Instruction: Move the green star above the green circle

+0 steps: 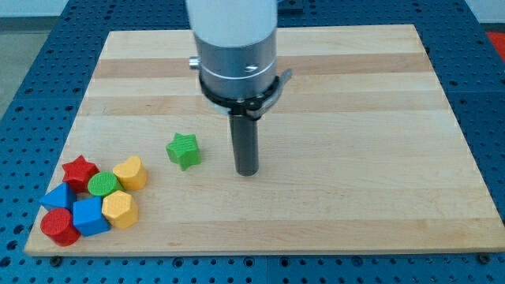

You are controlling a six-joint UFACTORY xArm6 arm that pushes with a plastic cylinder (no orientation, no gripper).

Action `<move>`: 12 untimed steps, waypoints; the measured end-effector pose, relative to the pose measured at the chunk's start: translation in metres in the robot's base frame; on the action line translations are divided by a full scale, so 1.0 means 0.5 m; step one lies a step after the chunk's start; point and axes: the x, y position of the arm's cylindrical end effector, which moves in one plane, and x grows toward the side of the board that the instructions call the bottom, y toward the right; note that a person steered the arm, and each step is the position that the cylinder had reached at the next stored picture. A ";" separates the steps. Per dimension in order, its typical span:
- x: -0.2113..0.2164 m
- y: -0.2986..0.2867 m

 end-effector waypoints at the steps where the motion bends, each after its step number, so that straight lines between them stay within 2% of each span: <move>1: -0.025 -0.033; 3: -0.026 -0.182; 8: -0.061 -0.297; 12: -0.186 -0.360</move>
